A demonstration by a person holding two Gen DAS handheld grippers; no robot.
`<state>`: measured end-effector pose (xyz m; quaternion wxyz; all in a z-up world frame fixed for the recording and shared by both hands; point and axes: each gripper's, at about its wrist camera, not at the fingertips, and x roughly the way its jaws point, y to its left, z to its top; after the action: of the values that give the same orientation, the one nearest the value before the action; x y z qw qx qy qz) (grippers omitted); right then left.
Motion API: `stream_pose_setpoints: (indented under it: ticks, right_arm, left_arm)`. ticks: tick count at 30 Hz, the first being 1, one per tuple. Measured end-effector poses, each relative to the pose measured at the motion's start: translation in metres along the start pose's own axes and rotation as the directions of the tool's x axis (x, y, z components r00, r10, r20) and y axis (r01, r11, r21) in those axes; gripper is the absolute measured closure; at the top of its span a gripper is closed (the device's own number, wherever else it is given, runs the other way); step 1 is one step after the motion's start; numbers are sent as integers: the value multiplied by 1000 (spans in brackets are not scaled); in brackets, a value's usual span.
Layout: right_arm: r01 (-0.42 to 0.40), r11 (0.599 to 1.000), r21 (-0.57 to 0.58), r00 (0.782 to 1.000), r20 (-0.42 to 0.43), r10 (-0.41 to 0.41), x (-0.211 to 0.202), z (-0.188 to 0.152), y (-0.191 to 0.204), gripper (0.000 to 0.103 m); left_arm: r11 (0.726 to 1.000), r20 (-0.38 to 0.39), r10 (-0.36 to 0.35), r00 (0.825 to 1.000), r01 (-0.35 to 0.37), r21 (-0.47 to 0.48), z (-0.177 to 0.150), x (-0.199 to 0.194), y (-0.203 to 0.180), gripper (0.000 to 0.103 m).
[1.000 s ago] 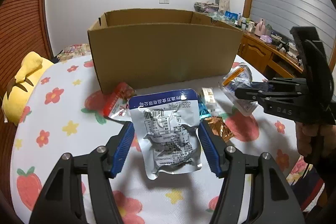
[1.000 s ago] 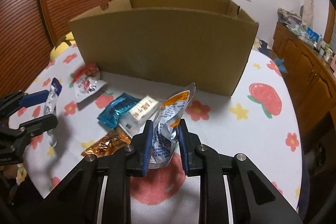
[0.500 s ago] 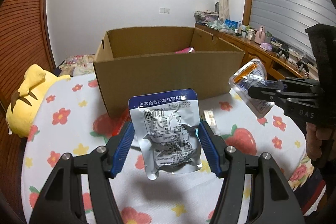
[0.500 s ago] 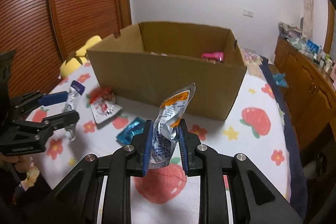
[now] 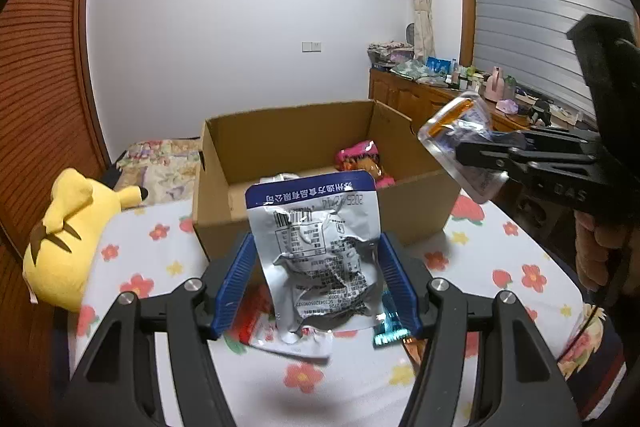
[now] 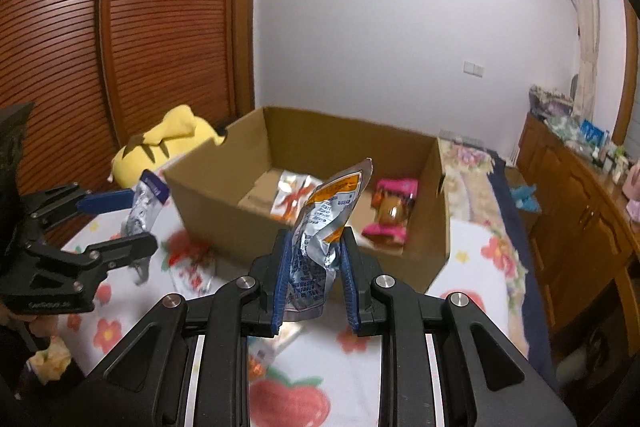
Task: Organize snacks
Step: 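Carry both packs over the box and open both grippers to drop them, then withdraw both grippers from the box back toward the table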
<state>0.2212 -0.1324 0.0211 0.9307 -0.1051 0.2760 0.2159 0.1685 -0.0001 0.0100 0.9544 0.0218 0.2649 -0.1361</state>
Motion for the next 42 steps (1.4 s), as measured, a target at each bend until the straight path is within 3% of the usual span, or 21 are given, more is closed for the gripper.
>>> stream_pose_setpoints:
  ticks: [9, 23, 42]
  right_arm:
    - [17, 1000, 1, 1000, -3, -17, 36, 25, -15, 82]
    - [30, 1000, 8, 997, -75, -29, 80, 23, -37, 81]
    - [-44, 998, 44, 996, -72, 47, 78, 10, -39, 77]
  left_arm:
    - [1000, 9, 18, 1000, -18, 5, 26, 15, 12, 40]
    - [1000, 11, 28, 1000, -28, 11, 46, 34, 21, 40]
    - [1000, 2, 28, 1000, -28, 14, 73, 70, 29, 40]
